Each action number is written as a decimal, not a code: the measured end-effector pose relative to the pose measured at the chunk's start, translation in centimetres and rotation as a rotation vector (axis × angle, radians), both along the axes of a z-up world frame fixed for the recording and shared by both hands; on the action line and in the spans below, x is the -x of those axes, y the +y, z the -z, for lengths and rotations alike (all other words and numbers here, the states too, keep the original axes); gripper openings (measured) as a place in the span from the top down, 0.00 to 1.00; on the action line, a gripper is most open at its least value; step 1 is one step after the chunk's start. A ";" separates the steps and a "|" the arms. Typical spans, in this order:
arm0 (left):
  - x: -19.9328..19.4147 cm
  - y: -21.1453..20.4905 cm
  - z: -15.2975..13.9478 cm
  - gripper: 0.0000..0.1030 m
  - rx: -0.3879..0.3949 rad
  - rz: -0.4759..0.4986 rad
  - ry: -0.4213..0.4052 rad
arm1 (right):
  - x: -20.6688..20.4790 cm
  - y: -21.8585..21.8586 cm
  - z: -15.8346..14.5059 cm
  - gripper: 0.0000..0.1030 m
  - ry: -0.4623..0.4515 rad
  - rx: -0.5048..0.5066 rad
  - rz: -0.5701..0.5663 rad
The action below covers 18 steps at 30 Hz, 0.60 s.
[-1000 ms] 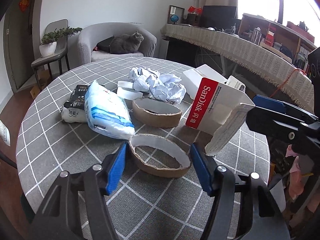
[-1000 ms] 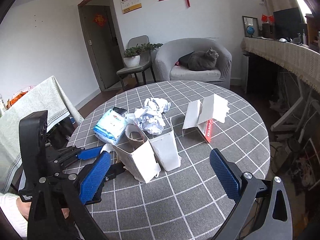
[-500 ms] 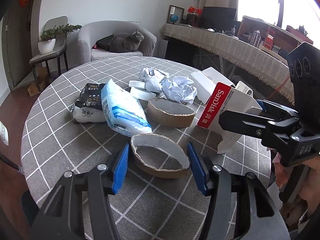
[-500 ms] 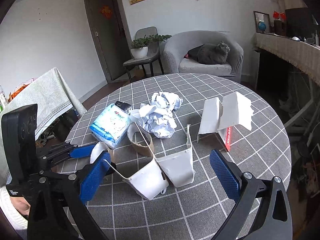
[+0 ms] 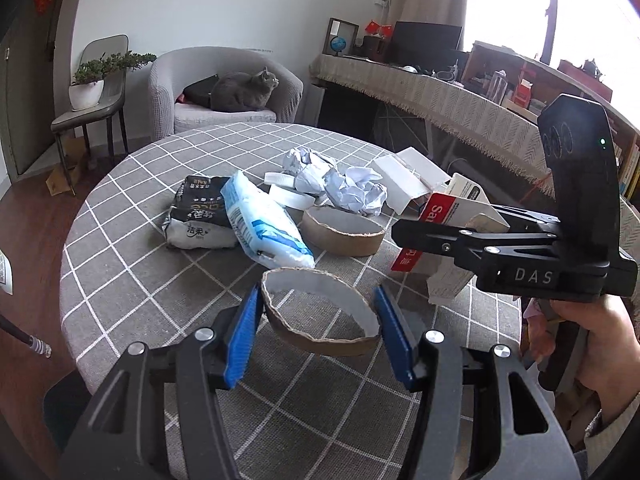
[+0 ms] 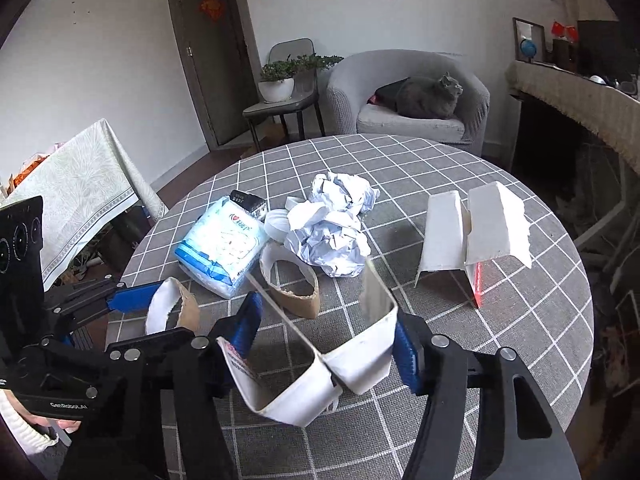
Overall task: Collect trash
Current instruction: 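Close the left tool on the cardboard ring while the right tool grasps the white box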
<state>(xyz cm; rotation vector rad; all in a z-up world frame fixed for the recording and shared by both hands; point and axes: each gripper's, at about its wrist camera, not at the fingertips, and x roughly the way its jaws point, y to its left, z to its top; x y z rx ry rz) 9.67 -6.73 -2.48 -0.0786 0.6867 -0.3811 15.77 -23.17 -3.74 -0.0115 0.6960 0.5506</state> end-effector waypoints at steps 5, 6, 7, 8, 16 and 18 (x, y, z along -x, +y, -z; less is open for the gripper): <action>0.8 1.4 -0.6 0.42 0.015 -0.012 -0.016 | 0.7 0.8 -1.0 0.45 -0.022 -0.007 -0.001; 1.0 1.8 -0.8 0.42 0.013 -0.016 -0.023 | 0.8 0.9 -1.2 0.45 -0.024 -0.008 -0.003; 1.2 2.0 -0.9 0.42 0.012 -0.019 -0.028 | 1.0 1.2 -1.3 0.45 -0.025 -0.007 -0.006; 1.3 2.4 -1.0 0.42 0.013 -0.022 -0.032 | 1.1 1.5 -1.4 0.45 -0.028 -0.006 -0.008; 2.3 6.5 -1.7 0.42 -0.001 -0.080 -0.049 | 2.1 4.9 -2.4 0.45 -0.049 -0.032 -0.057; 2.6 7.7 -1.7 0.42 -0.010 -0.096 -0.051 | 2.4 6.2 -2.7 0.45 -0.057 -0.038 -0.078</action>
